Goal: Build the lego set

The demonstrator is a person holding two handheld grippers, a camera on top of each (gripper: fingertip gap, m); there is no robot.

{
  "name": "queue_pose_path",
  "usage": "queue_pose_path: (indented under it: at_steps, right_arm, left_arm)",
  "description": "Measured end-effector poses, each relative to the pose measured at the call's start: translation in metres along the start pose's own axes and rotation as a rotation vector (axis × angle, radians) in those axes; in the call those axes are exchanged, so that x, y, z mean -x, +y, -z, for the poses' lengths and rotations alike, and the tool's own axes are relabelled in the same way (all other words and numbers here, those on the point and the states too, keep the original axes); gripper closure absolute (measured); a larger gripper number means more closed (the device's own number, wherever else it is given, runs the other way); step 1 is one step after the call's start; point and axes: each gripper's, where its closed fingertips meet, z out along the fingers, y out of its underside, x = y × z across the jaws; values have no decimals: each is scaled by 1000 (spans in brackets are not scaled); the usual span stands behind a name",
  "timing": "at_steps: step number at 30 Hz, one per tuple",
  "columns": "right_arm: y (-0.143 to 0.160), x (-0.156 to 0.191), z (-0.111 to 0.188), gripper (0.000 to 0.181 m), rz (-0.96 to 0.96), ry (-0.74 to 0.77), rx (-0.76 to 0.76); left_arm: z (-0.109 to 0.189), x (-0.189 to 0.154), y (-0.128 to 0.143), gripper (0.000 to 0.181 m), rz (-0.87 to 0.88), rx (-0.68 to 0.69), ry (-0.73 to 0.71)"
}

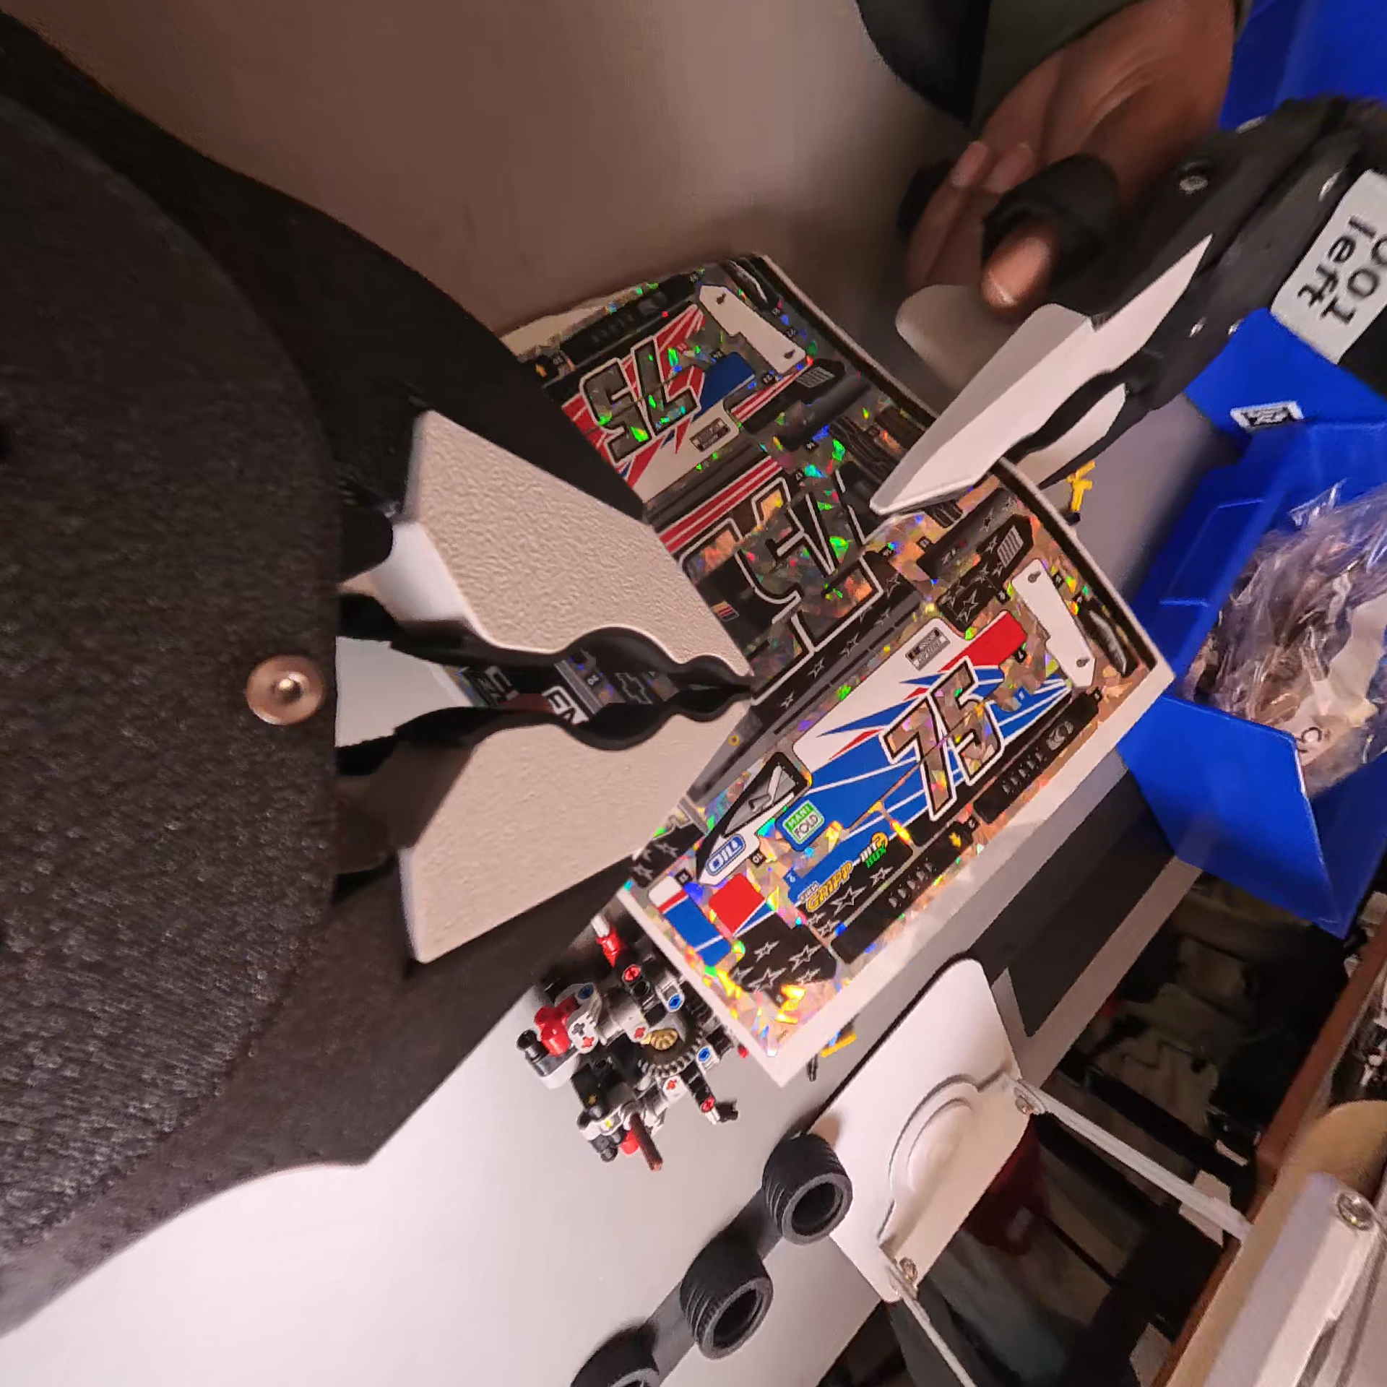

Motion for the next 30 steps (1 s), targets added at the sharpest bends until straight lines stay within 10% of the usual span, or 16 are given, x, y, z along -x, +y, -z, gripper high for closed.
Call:
queue_pose_path:
  at_steps: [30]
  right_arm:
    - [-39,-3,14,181,62,113,-216]
  left_arm:
    - [-9,-29,10,181,-158,45,100]
